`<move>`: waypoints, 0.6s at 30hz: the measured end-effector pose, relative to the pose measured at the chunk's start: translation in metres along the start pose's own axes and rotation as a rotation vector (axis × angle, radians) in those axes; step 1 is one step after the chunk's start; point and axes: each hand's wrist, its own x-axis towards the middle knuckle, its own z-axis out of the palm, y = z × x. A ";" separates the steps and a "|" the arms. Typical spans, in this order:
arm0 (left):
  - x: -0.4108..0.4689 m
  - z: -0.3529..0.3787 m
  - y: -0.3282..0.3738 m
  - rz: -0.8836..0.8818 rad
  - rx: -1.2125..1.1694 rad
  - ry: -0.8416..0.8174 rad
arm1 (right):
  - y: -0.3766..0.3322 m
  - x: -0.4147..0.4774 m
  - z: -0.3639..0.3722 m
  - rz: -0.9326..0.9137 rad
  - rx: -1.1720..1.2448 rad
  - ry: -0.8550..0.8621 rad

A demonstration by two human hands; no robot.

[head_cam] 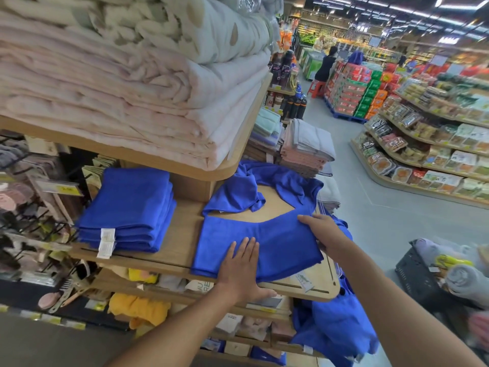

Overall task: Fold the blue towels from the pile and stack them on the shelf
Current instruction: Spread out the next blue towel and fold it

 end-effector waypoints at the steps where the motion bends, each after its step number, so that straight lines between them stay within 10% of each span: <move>1: 0.000 0.002 -0.001 0.002 -0.021 0.019 | -0.010 -0.003 0.006 -0.048 -0.051 -0.004; 12: -0.004 -0.014 -0.011 0.018 -0.064 -0.072 | -0.046 -0.010 0.097 -0.179 -0.228 -0.110; 15: -0.020 -0.026 -0.037 0.045 -0.116 0.228 | -0.054 -0.008 0.112 -0.193 -0.278 -0.128; 18: -0.039 -0.032 -0.069 -0.071 -0.648 0.325 | -0.065 -0.003 0.134 -0.217 -0.355 -0.148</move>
